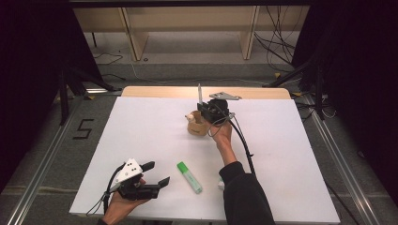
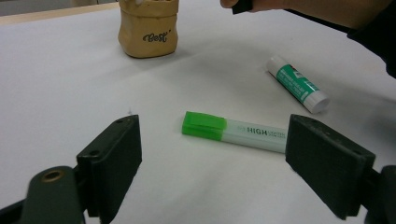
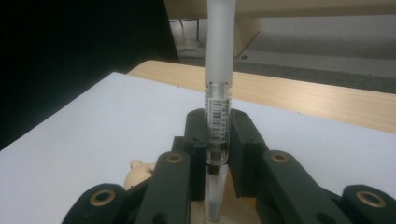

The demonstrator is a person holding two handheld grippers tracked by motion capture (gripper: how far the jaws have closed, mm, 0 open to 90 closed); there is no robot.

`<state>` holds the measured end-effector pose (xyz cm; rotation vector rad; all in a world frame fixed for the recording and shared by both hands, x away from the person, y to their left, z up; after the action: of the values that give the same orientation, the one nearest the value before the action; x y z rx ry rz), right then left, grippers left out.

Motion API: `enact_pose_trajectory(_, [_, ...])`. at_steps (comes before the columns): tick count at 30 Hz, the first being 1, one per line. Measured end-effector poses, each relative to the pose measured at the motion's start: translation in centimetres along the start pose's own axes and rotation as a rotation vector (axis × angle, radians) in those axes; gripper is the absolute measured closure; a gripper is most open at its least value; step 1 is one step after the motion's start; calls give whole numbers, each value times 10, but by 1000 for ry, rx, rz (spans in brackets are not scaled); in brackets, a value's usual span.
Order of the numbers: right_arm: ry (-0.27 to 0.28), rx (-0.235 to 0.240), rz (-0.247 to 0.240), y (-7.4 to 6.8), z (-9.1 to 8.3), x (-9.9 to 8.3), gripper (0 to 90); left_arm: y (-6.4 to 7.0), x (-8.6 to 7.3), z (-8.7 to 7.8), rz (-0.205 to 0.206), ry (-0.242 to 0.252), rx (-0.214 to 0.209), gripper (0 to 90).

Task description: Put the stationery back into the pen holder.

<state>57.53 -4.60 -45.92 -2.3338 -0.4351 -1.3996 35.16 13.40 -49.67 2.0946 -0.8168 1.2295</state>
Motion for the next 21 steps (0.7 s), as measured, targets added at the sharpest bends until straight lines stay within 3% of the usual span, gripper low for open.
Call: enact_pose_trajectory(21, [-13,-10,11,2,4,-9,795,0,0,0,1,4,2,183])
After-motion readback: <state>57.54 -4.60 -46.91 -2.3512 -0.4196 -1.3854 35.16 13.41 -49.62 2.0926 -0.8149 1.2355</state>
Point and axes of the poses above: each handheld gripper's, and its own axes: z roughly forward along the jaws, x roughly out of its top, y roughly to its right, the point moved 8 cm from there along z, roughly forward along the jaws, and after that the axes turned 5 degrees about -x, right-handed, at the moved point
